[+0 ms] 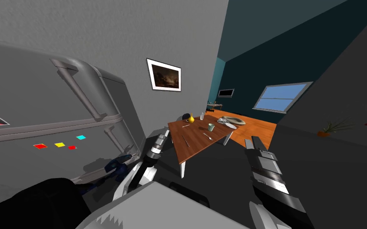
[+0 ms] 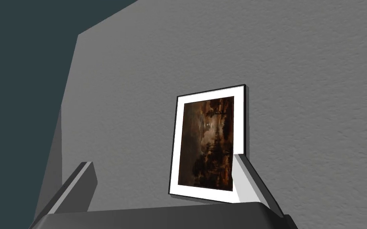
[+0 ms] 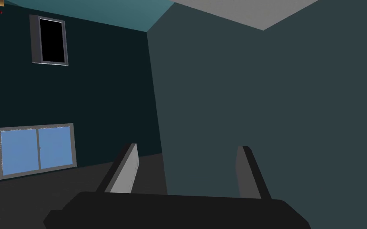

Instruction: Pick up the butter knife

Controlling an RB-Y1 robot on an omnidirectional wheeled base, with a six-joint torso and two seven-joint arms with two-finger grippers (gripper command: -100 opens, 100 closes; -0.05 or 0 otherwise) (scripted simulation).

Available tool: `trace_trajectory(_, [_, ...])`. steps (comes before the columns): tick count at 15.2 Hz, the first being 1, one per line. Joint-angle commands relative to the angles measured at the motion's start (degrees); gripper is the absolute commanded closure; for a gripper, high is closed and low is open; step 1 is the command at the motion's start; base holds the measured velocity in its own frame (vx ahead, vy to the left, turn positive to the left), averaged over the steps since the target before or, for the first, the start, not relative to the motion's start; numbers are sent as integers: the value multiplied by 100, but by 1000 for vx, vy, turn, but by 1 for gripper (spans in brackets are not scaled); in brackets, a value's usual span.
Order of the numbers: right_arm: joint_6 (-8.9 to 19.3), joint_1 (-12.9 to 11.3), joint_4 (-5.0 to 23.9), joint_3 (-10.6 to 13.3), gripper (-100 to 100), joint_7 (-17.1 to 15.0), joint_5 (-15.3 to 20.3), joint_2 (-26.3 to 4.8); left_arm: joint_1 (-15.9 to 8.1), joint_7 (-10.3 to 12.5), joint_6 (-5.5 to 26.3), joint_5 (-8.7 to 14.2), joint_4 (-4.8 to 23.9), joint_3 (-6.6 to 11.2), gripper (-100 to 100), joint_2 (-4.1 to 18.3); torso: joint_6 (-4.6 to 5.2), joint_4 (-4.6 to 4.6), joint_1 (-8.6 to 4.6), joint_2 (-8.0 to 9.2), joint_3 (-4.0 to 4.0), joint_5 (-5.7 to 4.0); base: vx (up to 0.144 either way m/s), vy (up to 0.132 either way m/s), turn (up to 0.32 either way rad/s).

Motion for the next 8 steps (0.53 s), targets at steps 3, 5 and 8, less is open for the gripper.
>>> trace_trajectory(3, [0,0,0,0,0,0,0,0,111,187,377,-94,337,-16,-100,393,-1,0,3,-2,-1,0,-9,-137,-121])
trace_trajectory(5, [0,0,0,0,0,0,0,0,147,259,523,-132,471,-22,-100,534,1,-1,4,-4,-2,1,1,-148,-145])
trace_trajectory(8, [0,1,0,0,0,0,0,0,225,414,837,-212,760,-35,-100,818,-1,-4,4,-18,-10,0,44,-137,-108])
